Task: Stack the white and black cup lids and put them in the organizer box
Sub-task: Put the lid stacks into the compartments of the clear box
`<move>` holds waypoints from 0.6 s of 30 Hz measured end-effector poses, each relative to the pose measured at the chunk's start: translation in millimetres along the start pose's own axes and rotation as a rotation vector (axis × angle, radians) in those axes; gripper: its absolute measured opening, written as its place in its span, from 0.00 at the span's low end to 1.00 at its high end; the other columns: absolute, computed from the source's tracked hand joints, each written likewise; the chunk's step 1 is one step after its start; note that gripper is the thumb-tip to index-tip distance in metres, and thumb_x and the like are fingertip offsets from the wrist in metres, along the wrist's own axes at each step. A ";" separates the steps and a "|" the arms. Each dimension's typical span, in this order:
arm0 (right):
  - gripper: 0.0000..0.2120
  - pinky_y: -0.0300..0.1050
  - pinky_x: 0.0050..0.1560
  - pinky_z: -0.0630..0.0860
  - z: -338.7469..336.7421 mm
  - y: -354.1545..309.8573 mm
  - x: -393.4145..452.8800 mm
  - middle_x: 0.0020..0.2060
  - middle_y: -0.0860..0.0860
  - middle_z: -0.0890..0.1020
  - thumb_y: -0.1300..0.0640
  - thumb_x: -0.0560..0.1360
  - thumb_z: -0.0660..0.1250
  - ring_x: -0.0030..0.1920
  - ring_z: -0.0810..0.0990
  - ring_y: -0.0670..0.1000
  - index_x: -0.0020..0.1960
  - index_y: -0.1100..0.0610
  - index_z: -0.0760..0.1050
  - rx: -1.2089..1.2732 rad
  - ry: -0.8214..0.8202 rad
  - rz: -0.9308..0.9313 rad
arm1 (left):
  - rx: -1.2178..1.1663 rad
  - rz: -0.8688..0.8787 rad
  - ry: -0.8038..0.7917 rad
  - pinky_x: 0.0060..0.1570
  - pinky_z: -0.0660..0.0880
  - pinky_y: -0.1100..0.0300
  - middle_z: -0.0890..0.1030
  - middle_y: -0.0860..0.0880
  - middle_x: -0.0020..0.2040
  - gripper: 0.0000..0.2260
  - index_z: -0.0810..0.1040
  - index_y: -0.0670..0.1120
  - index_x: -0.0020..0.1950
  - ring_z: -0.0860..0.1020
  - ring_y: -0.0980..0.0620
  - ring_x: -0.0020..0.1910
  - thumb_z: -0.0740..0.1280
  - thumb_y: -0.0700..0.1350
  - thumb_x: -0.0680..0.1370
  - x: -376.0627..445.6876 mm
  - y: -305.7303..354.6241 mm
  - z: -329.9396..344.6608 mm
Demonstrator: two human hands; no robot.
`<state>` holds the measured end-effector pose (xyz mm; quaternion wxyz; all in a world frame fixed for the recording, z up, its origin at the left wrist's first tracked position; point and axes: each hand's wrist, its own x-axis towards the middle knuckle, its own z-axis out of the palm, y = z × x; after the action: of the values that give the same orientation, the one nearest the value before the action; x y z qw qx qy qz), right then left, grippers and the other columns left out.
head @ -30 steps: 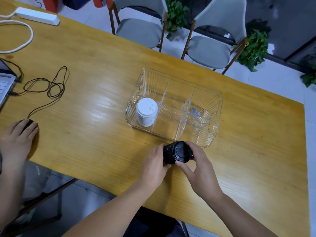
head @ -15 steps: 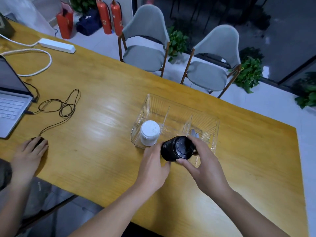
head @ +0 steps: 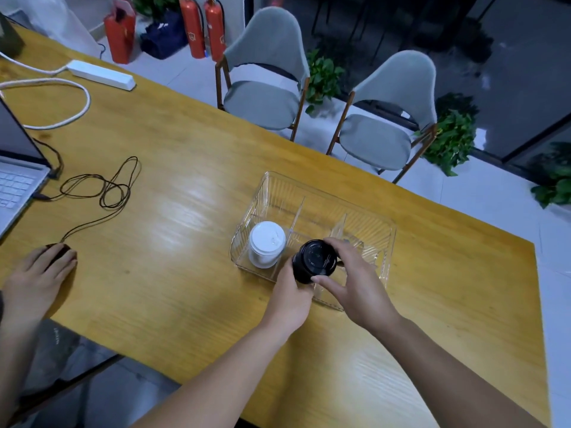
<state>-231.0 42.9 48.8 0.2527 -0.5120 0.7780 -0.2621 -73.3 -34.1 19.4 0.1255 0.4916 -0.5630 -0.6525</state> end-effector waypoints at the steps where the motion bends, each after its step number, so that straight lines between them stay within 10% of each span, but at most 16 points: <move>1: 0.36 0.43 0.74 0.73 2.4 2.3 1.9 0.77 0.41 0.76 0.43 0.81 0.77 0.75 0.76 0.45 0.84 0.45 0.66 -0.011 0.006 0.009 | 0.007 -0.015 -0.002 0.66 0.83 0.46 0.84 0.61 0.63 0.21 0.76 0.66 0.70 0.84 0.52 0.62 0.71 0.42 0.85 3.6 -0.3 1.5; 8: 0.35 0.46 0.77 0.59 15.7 10.4 12.7 0.73 0.45 0.78 0.40 0.79 0.78 0.77 0.63 0.45 0.82 0.46 0.71 -0.111 0.086 0.048 | 0.068 -0.127 0.002 0.36 0.75 0.67 0.84 0.49 0.56 0.13 0.77 0.53 0.69 0.80 0.51 0.43 0.61 0.38 0.89 22.0 -8.2 -6.3; 14: 0.33 0.57 0.78 0.63 29.6 14.9 12.8 0.66 0.36 0.76 0.45 0.77 0.81 0.74 0.65 0.46 0.79 0.47 0.75 -0.126 0.157 -0.011 | 0.202 -0.189 -0.010 0.56 0.85 0.39 0.85 0.44 0.50 0.08 0.78 0.51 0.58 0.85 0.40 0.47 0.61 0.42 0.86 34.4 -5.3 -4.6; 18: 0.34 0.61 0.81 0.60 41.4 25.9 11.5 0.80 0.44 0.74 0.39 0.78 0.79 0.79 0.66 0.53 0.80 0.47 0.75 -0.248 0.165 -0.041 | 0.261 -0.182 -0.037 0.56 0.85 0.38 0.85 0.42 0.50 0.10 0.79 0.47 0.59 0.83 0.44 0.41 0.59 0.38 0.86 34.9 -1.2 -9.3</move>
<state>-224.8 34.9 -0.4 0.1174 -0.5319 0.8118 -0.2104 -82.5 -64.4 1.9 -0.0096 0.5406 -0.5981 -0.5916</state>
